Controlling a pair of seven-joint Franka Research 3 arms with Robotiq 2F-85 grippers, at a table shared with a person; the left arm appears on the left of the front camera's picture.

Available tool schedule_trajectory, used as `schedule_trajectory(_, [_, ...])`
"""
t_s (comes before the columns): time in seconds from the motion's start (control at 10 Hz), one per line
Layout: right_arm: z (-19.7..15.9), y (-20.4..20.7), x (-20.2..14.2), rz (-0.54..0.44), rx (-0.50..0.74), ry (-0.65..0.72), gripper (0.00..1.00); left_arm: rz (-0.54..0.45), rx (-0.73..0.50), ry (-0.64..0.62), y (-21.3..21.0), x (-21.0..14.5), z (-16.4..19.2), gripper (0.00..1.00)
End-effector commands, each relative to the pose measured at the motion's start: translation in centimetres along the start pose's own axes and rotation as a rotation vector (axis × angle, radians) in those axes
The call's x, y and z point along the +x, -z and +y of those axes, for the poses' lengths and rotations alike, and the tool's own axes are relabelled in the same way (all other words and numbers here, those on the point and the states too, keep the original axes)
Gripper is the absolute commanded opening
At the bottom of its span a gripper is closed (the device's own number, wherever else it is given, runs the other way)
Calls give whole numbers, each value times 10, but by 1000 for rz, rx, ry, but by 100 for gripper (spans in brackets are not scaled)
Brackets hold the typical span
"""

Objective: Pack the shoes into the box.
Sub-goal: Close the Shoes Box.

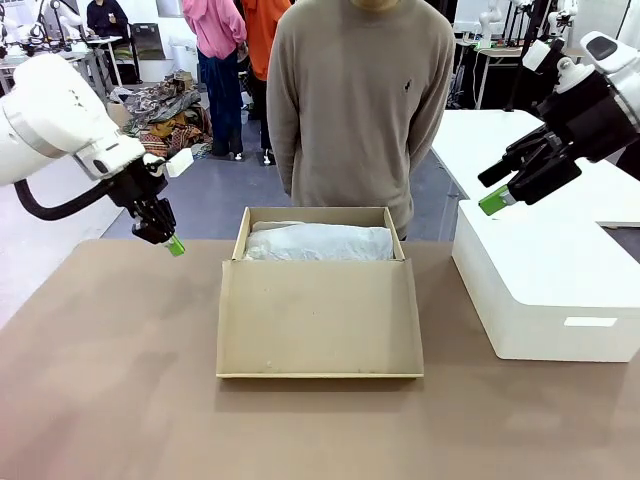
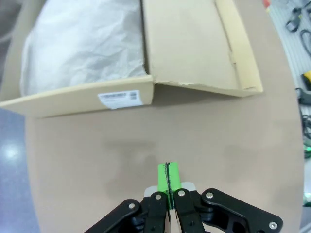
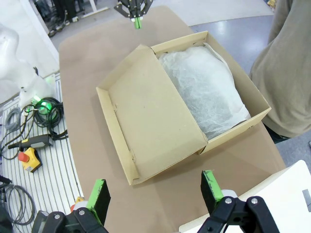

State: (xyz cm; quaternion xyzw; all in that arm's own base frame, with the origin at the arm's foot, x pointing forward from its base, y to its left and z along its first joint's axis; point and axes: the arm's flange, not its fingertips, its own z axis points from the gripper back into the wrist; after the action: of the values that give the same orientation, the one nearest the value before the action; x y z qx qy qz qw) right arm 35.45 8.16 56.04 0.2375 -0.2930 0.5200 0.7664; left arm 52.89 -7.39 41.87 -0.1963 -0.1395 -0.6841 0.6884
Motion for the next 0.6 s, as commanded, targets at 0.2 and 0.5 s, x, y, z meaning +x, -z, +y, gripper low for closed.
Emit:
schedule_trajectory(0.2, [-2,2,1,-37,13,-19,100,-68,-101,-148,-3,-5,3,0])
schedule_trajectory(0.5, [-2,2,1,-37,13,-19,100,-19,-52,-10,11,-4,-1,0])
